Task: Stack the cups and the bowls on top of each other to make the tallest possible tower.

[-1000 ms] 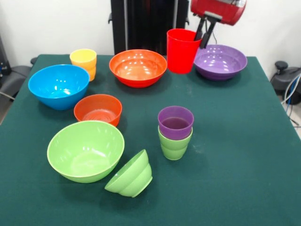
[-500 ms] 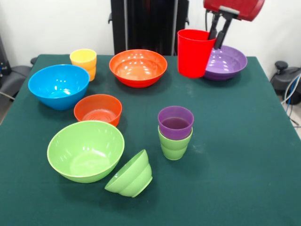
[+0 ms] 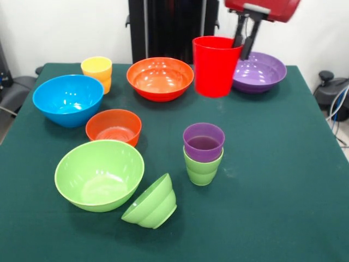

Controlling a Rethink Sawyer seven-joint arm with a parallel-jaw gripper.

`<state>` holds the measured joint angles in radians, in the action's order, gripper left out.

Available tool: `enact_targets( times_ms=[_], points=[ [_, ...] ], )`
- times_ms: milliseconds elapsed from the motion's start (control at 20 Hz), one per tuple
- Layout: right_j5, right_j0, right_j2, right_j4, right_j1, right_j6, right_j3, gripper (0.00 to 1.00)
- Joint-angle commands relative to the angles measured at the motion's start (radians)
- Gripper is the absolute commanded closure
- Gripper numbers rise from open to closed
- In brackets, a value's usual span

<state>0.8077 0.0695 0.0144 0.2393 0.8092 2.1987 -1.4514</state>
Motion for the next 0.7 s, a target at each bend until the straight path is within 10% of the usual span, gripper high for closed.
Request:
enact_targets(
  times_ms=[50, 700],
  points=[
    [0.146, 0.103, 0.127, 0.030, -0.083, -0.223, 0.136, 1.00],
    [0.136, 0.156, 0.172, 0.098, -0.167, -0.226, 0.228, 1.00]
  ],
)
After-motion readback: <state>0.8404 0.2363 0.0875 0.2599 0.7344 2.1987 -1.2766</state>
